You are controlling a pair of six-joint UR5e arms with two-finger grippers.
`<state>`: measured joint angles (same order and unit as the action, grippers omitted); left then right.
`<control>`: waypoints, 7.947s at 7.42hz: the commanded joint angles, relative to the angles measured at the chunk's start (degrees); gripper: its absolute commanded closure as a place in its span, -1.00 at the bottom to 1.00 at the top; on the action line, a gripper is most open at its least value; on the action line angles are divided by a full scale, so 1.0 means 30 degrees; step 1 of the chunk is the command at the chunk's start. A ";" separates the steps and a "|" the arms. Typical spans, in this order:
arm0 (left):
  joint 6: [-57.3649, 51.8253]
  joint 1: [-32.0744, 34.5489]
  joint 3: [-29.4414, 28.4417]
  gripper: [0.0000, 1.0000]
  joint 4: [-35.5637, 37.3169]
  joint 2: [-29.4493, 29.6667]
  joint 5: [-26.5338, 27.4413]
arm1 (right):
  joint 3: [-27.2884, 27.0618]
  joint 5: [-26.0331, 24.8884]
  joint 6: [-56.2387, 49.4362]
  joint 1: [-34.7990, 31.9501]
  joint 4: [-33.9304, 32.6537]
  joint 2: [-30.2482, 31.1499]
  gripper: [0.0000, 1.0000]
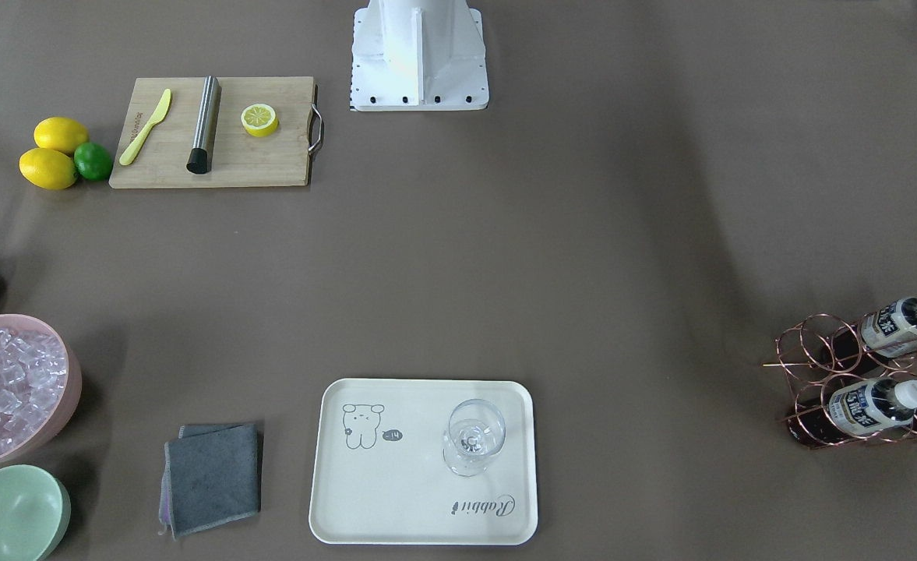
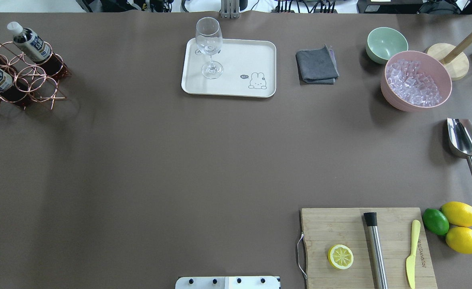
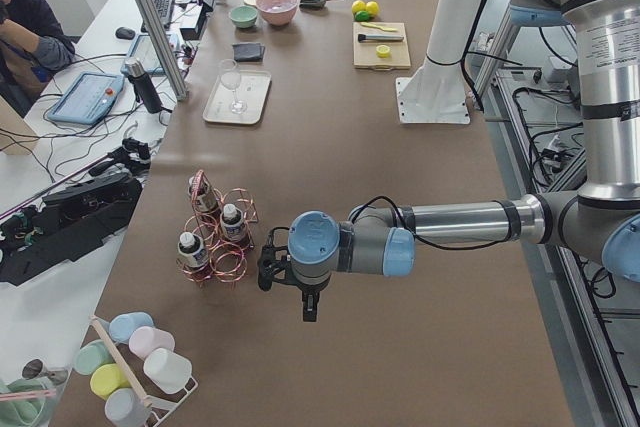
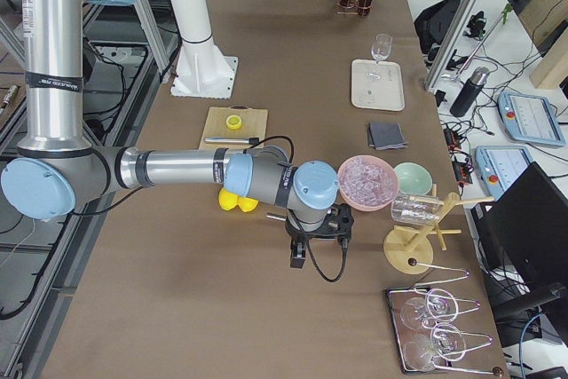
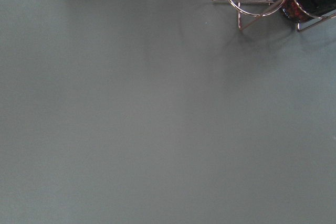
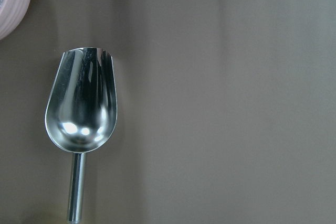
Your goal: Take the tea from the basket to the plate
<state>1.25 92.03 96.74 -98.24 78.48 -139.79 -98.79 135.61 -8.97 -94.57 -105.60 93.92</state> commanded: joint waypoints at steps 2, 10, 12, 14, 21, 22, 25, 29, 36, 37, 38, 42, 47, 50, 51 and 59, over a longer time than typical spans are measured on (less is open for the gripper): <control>-0.0035 -0.0002 0.0212 -0.96 -0.0066 0.0207 -0.0159 | 0.0030 0.0000 0.0029 0.0000 0.0015 -0.0047 -1.00; -0.7162 0.0027 0.1502 -0.92 0.0433 0.1697 -0.0102 | -0.0057 0.0029 0.0029 0.0000 0.0015 -0.0047 -1.00; -1.2198 0.0524 0.1414 -0.90 0.1276 0.2954 -0.0101 | 0.0000 0.0000 0.0029 0.0059 0.0015 -0.0076 -1.00; -1.7993 0.0934 0.0570 -0.92 0.3265 0.5176 -0.0072 | 0.0030 0.0000 0.0029 0.0059 -0.0014 -0.0047 -1.00; -2.5406 -0.0261 -0.4707 -0.88 0.7376 1.3679 0.0015 | 0.0059 -0.0029 0.0029 0.0059 0.0015 -0.0047 -1.00; -2.5348 -0.0672 -0.4767 -0.88 0.7405 1.3800 0.0045 | 0.0059 -0.0029 0.0000 0.0059 -0.0014 -0.0047 -1.00; -2.5260 -0.1057 -0.4855 -0.88 0.7376 1.3655 0.0016 | 0.0059 -0.0029 0.0000 0.0059 -0.0014 -0.0047 -1.00; -2.5377 -0.1349 -0.4855 -0.83 0.6851 1.3420 0.0016 | 0.0059 0.0000 0.0029 0.0088 -0.0014 -0.0047 -1.00; -2.5260 -0.1584 -0.5032 -0.78 0.5911 1.2980 0.0045 | 0.0030 0.0000 0.0000 0.0147 -0.0014 -0.0076 -1.00; -2.5260 -0.1584 -0.5002 -0.78 0.5911 1.2980 0.0045 | 0.0030 0.0000 0.0029 0.0205 -0.0014 -0.0076 -1.00; -2.5260 -0.1584 -0.4973 -0.78 0.5911 1.2951 0.0016 | 0.0059 0.0000 0.0029 0.0205 -0.0014 -0.0047 -1.00; -2.5143 -0.1672 -0.4943 1.00 0.6028 1.2922 0.0045 | 0.0030 0.0000 0.0029 0.0322 -0.0014 -0.0076 -1.00; -2.5172 -0.1467 -0.2410 1.00 0.8940 1.3097 -0.0043 | 0.0030 0.0000 0.0029 0.0381 -0.0014 -0.0076 -1.00; -2.2665 -0.1670 0.1431 1.00 1.0452 1.3069 0.0044 | 0.0059 0.0000 0.0029 0.0381 0.0015 -0.0076 -1.00; -2.1637 -0.2049 0.2487 1.00 1.0452 1.3068 0.0045 | 0.0059 0.0000 0.0029 0.0381 -0.0014 -0.0076 -1.00; -1.2237 -1.1180 0.7654 1.00 1.0335 1.6428 0.2766 | 0.0059 -0.0029 0.0029 0.0381 -0.0014 -0.0076 -1.00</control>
<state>-44.39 66.21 117.96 -67.21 123.77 -134.96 -98.58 135.53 -8.91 -93.49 -105.61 93.69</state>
